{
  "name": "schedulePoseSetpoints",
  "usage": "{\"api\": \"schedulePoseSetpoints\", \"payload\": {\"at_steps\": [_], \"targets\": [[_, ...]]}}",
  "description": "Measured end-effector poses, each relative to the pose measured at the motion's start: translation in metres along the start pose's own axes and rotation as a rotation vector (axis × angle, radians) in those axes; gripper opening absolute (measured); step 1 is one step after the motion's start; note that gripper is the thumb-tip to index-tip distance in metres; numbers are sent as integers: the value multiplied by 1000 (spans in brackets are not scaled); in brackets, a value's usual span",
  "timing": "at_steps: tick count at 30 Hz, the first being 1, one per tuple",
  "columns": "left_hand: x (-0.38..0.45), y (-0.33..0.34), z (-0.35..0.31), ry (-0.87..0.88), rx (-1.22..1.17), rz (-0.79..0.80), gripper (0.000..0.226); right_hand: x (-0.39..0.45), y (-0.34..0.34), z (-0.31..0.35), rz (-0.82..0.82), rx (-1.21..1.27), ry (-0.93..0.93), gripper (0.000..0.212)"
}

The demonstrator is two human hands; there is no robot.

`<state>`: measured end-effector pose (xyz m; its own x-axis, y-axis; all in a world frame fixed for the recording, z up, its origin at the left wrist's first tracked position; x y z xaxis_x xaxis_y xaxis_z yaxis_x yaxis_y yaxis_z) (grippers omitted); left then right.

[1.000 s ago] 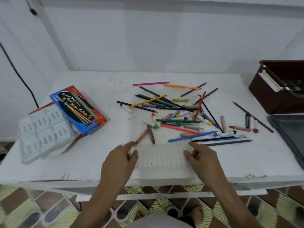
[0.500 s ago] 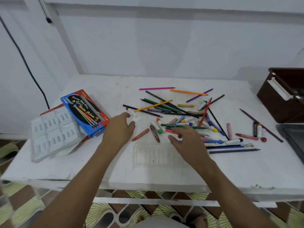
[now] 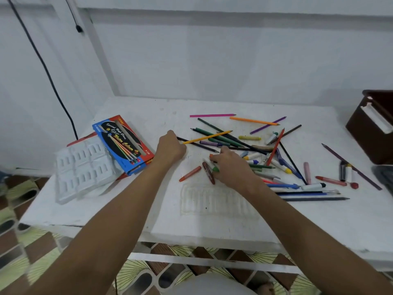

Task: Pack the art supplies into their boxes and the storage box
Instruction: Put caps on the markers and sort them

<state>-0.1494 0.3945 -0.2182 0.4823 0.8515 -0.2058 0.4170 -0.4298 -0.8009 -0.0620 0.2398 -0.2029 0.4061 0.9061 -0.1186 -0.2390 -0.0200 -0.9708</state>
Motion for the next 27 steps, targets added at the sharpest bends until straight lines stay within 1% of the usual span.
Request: {"api": "schedulePoseSetpoints", "payload": {"at_steps": [2,5,8,9,11,13,14,17,19,22,24,27], "targets": [[-3,-1,4,-11,-27,6,33,2,-3,1,-26,-15,-15,31],[-15,-1,5,-3,1,13,39,5,-3,2,-52,-39,-35,29],[-27,-3,0,28,-20,-1,23,6,-2,3,-64,-18,-46,30],[-32,-5,-2,35,-39,-2,22,6,-3,2,-84,6,-45,29],[-43,-8,-4,39,-81,6,27,5,-9,-1,-132,90,-41,28],[-60,-11,-3,48,-111,19,45,0,-20,-4,-179,231,-25,27],[-71,-13,-1,64,-115,21,48,-4,-27,-4,-206,312,-23,26],[-110,-17,9,103,-102,24,42,-27,-43,5,-238,478,-43,23],[-133,-14,20,113,-110,56,36,-45,-43,15,-187,561,-59,24],[-154,-1,35,94,-147,110,30,-64,-29,33,-60,672,-82,29],[-157,5,42,80,-149,102,31,-65,-14,36,27,727,-36,29],[-158,7,42,93,-128,65,33,-58,3,36,114,701,42,24]]}}
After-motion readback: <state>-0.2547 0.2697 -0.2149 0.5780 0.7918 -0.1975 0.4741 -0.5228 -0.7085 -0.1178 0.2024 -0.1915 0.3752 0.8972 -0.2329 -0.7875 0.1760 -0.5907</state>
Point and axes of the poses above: each hand's wrist, its own x-axis towards the middle knuckle, its own y-axis out of the palm, z = x × y, the point moved 10 cm from there along x, towards the middle knuckle, and after that the axes turned 2 degrees about x, right-handed, at the moved point
